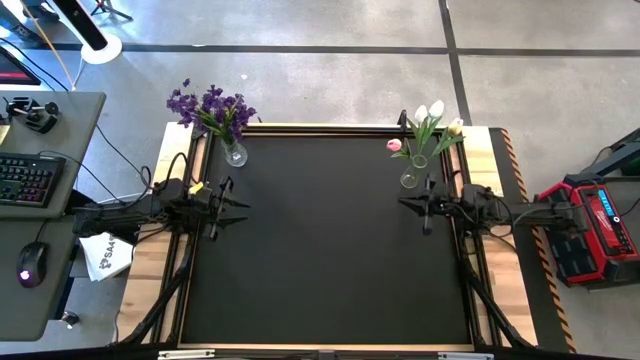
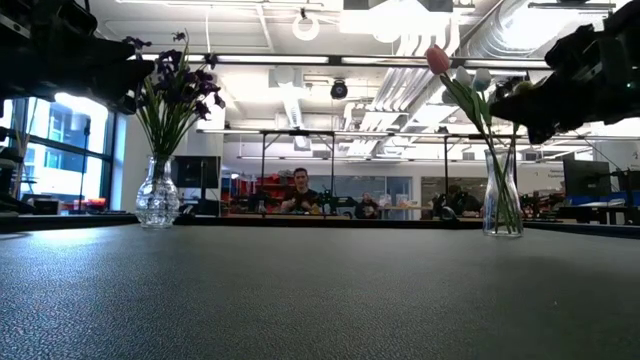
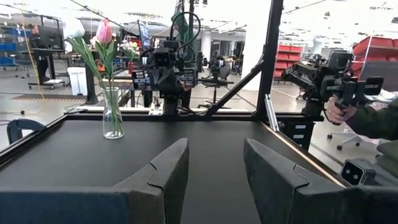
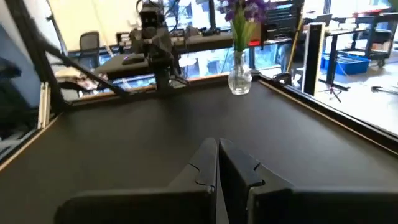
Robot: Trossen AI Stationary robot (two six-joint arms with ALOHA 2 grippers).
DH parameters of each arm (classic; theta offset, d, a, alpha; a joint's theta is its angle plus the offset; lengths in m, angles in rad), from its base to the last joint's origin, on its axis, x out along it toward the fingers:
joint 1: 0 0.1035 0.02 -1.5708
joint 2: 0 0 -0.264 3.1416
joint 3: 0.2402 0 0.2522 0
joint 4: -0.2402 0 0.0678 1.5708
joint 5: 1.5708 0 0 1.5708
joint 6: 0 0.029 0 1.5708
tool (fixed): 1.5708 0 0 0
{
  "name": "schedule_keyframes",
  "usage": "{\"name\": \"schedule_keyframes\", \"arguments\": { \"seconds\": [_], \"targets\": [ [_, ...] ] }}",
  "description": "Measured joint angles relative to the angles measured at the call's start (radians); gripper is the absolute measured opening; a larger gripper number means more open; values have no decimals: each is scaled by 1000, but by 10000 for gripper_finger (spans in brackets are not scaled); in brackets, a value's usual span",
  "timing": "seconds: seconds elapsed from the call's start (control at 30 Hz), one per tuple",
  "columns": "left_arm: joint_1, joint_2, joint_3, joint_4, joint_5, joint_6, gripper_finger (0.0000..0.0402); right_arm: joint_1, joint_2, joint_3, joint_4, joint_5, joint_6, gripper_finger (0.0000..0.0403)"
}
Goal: Sort flowers into vase by color
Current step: Return to Home Position
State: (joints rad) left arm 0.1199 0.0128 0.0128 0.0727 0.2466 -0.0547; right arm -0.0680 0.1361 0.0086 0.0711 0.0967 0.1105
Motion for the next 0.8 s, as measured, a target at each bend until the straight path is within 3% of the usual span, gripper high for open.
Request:
{"name": "schedule_keyframes", "arguments": {
  "seconds": [0.23,0.53,0.8],
  "targets": [
    [0,0,0,0,0,-3,141,0,-15,10,7,-154,-123,0],
    [0,0,0,-3,3,-3,141,-11,-134,81,-151,-174,-136,0],
    [-3,10,0,-11,8,-2,141,-10,-134,17,-26,-242,-120,0]
  ]
}}
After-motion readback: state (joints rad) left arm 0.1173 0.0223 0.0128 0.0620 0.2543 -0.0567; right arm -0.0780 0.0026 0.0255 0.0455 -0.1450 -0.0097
